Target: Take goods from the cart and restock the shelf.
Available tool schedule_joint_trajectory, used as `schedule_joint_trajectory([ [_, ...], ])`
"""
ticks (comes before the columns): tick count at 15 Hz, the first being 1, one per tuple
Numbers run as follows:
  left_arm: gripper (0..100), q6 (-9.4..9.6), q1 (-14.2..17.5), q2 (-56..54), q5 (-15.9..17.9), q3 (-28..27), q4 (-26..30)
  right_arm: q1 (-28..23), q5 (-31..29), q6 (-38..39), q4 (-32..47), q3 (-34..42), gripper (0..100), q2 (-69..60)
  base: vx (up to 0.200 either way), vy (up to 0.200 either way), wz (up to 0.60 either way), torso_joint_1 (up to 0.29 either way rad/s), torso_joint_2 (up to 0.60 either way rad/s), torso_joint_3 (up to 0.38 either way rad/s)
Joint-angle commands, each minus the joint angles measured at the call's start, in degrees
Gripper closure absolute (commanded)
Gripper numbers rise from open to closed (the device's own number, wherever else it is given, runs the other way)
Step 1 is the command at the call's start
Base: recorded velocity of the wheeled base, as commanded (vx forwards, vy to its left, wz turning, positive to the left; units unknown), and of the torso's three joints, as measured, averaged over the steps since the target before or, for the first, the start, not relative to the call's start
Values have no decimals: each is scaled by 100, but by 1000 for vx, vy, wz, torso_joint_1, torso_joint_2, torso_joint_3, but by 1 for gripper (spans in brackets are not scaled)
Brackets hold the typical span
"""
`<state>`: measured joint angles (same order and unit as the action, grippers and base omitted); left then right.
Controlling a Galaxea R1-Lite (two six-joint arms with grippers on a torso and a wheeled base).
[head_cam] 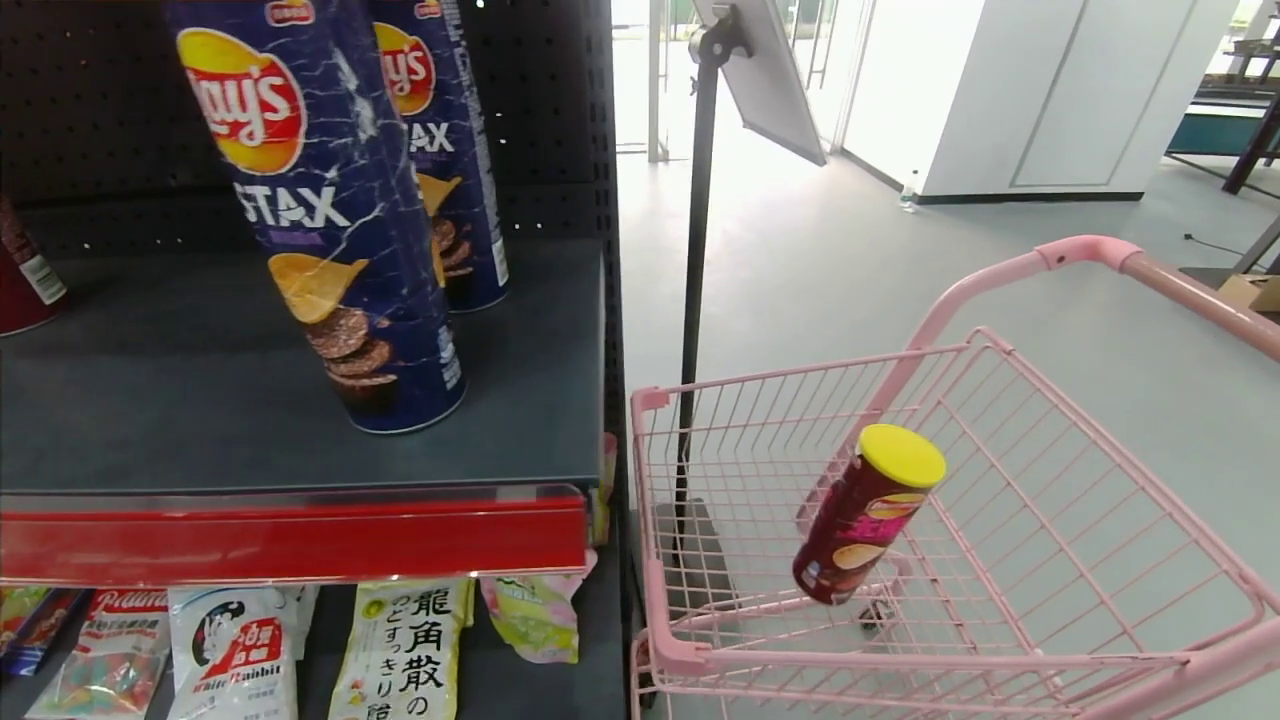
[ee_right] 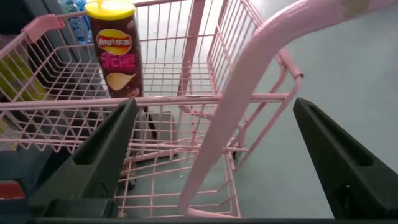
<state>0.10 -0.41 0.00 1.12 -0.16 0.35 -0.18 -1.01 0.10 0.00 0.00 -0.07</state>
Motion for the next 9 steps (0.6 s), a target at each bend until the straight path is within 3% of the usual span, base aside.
schedule_joint_trajectory([
  [1, 0, -1, 6, 0, 2, -2, 0, 1, -4, -1, 0, 0, 0, 7, 0, 200, 0, 2, 2, 12],
  [3, 0, -1, 6, 0, 2, -2, 0, 9, -4, -1, 0, 0, 0, 7, 0, 200, 0, 2, 7, 2],
  [9, 0, -1, -2, 0, 2, -2, 0, 1, -4, 8, 0, 0, 0, 7, 0, 0, 0, 0, 0, 0],
])
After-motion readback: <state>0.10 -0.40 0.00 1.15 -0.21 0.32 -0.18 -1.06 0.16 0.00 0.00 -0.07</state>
